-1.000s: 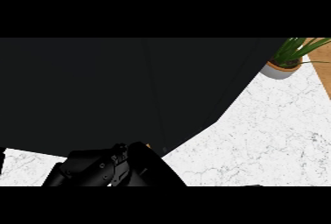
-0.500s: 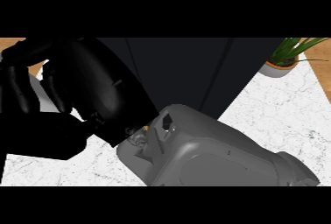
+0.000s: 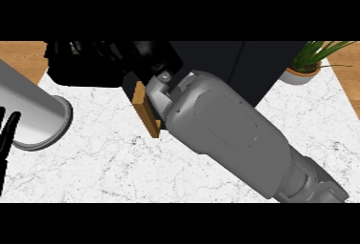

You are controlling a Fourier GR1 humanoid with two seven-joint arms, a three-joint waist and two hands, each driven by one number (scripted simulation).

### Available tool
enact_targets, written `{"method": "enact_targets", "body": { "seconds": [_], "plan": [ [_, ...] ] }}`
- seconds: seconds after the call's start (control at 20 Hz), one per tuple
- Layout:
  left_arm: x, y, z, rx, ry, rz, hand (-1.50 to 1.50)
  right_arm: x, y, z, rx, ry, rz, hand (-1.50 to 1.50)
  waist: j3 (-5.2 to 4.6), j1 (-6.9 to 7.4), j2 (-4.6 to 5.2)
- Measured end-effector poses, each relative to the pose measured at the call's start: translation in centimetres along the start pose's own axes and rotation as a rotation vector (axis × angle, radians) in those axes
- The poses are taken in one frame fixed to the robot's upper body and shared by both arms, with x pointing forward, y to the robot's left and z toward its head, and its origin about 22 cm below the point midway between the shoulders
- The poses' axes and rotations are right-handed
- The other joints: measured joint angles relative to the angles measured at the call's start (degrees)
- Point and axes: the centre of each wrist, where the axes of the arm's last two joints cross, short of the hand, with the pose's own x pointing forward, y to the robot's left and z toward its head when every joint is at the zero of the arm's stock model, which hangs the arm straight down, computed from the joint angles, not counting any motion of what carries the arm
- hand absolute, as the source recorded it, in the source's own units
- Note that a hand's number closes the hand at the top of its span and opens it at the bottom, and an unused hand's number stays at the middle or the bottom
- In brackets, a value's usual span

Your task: Pick up the wine, place it into the cabinet and close the cabinet

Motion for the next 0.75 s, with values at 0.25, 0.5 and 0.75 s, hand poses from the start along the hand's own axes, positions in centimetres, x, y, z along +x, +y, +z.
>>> {"method": "enact_targets", "body": {
  "seconds": [0.25,0.5,0.75],
  "plan": [
    [0.2,-0.5,-0.4,-0.005,0.001,0.002,-1.5,-1.6,-1.0,-0.6,0.03,-0.042,0.016,1.5,-0.04,0.24,-1.03],
    [0.0,-0.7,-0.3,-0.013,0.005,0.003,-1.5,-2.5,-1.8,-0.9,0.036,-0.068,0.051,1.5,-0.21,0.62,-1.58],
    [0.2,-1.0,-0.5,-0.019,0.002,0.007,-1.5,-3.1,-2.6,-0.9,0.053,-0.092,0.104,1.5,-0.37,0.81,-1.94]
  ]
}}
